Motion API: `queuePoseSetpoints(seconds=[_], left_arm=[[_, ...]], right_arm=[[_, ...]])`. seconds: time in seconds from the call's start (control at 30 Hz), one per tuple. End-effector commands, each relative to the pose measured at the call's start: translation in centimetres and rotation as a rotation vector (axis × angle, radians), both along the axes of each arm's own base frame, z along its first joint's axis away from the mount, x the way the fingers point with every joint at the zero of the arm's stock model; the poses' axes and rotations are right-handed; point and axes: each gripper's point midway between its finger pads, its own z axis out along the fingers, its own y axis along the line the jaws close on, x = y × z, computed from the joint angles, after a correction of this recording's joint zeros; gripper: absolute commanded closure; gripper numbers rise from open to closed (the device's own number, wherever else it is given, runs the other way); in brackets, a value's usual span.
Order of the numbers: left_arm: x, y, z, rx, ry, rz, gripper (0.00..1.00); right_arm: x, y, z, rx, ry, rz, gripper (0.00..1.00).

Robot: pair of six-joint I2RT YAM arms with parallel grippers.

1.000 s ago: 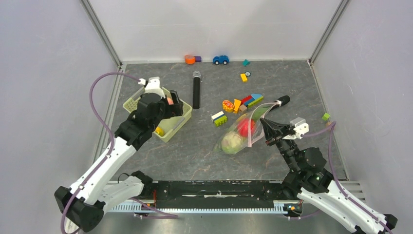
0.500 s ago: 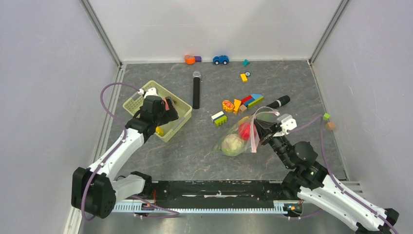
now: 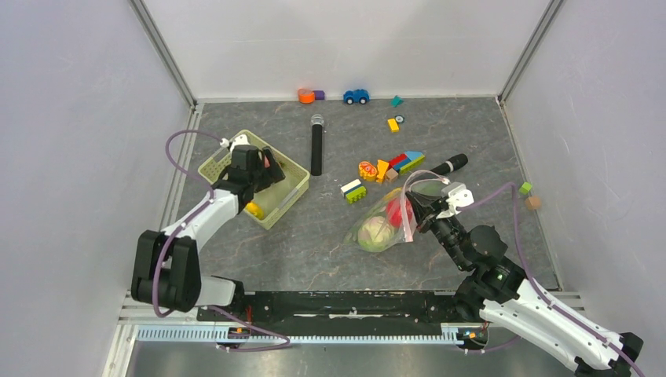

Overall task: Place the food in the zip-top bag and seal the zipper
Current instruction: Adjust the zipper food storage bag at the center of the board, then pick up the fake fruit from the bin.

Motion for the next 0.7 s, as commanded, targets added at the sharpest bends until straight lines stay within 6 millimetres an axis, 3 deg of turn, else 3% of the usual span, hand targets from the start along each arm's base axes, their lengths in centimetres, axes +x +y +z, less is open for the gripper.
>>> queuePoseSetpoints(seconds=[0.0,0.1,0.27,0.53,0.67], left_arm=[[5.6,0.8,3.8,-0.024,-0.164,0.089,0.00],[8.0,1.0,3.7,-0.008,-0.163,0.090,0.00],[9.8,1.9,1.4,0.055,-0.061,0.107,0.00],[9.7,1.3,-2.3,0.034,0.045,0.066,0.00],[10.2,0.7,-3.1,0.012,0.063,0.046,0.00]], right_arm=[[0.1,-0.2,1.4,0.028,-0.032,-0.016,1.00],[0.2,-0.1,1.2,0.026,-0.031,-0.013,1.00],[0.1,-0.2,1.5,0.033,-0.031,-0.015,1.00],[0.6,-1.7,4.4,0.093,0.020,-0.102,1.00],[1.0,-1.7,6.3,0.071,0.039,-0.125,1.00]])
